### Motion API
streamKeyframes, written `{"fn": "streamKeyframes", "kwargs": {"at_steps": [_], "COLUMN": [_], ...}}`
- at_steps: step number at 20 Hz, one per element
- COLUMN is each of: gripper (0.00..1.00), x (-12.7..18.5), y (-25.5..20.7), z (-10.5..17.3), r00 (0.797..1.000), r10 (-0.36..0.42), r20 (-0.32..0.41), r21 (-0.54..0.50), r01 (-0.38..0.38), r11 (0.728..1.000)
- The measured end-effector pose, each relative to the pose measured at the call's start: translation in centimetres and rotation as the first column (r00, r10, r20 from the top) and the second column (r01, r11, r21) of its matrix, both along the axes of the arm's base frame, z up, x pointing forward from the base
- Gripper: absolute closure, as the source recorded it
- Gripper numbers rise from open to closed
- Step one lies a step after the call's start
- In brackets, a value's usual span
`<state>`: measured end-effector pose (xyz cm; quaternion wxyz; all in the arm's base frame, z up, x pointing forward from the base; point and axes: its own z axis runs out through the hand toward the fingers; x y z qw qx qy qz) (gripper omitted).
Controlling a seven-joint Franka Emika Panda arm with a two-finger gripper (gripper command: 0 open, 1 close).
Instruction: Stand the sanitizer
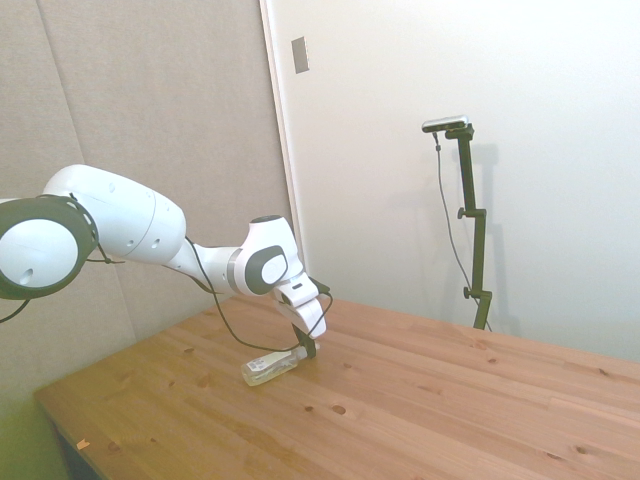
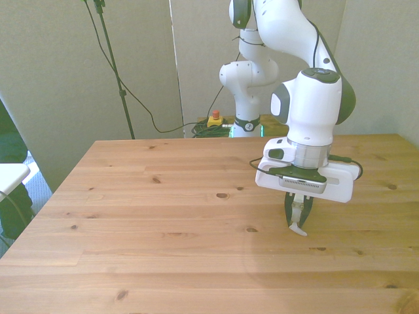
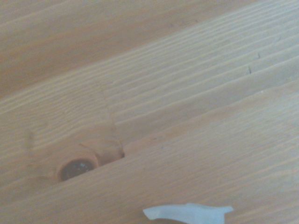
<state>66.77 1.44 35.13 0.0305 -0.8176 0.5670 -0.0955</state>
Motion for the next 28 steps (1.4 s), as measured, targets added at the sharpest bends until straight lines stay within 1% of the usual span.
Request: {"fn": "streamKeyframes", "kwargs": {"at_steps": [2,5,7,9,13,16,18,20,22,24,25,27,28], "gripper": [1.00,1.00,1.00,1.00,1.00,1.00,1.00,1.00,1.00,1.00,1.00,1.00,1.00], "x": [0.2,0.4,0.0,-0.7,-2.8,-3.8,-4.2,-4.3,-4.4,-4.2,-4.0,-3.9,-3.9], "y": [-0.5,-1.0,-1.0,-0.9,-0.2,0.5,1.1,1.8,2.5,3.0,3.3,3.9,4.0], "z": [0.2,1.4,3.1,5.4,9.4,11.2,11.8,12.0,11.8,11.5,11.2,9.6,8.4], "r00": [0.999,0.993,0.981,0.959,0.903,0.859,0.828,0.796,0.764,0.726,0.703,0.667,0.658], "r10": [-0.010,-0.029,-0.042,-0.055,-0.072,-0.077,-0.072,-0.056,-0.047,-0.042,-0.036,-0.022,-0.014], "r20": [0.030,0.117,0.192,0.276,0.424,0.506,0.556,0.602,0.644,0.687,0.711,0.745,0.753], "r21": [-0.001,-0.006,-0.022,-0.051,-0.121,-0.167,-0.194,-0.226,-0.259,-0.291,-0.305,-0.323,-0.332], "r01": [0.010,0.030,0.048,0.072,0.135,0.186,0.214,0.238,0.275,0.327,0.353,0.389,0.398], "r11": [1.000,1.000,0.999,0.996,0.983,0.968,0.958,0.945,0.926,0.899,0.884,0.863,0.855]}}
